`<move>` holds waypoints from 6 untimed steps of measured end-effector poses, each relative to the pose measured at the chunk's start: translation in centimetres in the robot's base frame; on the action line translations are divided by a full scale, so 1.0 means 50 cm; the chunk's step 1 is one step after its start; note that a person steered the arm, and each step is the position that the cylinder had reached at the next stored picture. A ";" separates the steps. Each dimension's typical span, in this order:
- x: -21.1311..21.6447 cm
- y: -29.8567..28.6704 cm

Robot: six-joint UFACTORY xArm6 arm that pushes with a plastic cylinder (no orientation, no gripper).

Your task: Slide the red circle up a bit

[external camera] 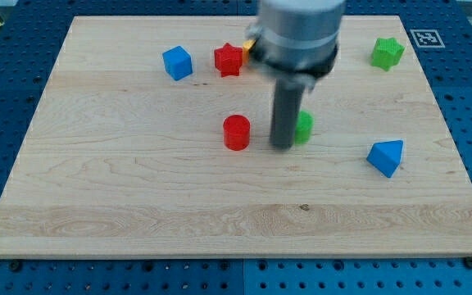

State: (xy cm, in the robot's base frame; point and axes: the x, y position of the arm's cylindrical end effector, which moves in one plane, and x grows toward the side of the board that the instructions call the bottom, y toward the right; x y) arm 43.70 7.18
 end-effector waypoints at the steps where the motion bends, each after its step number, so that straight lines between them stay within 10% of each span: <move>1: -0.052 0.010; 3: 0.225 -0.079; 5: -0.009 -0.089; 6: 0.127 -0.052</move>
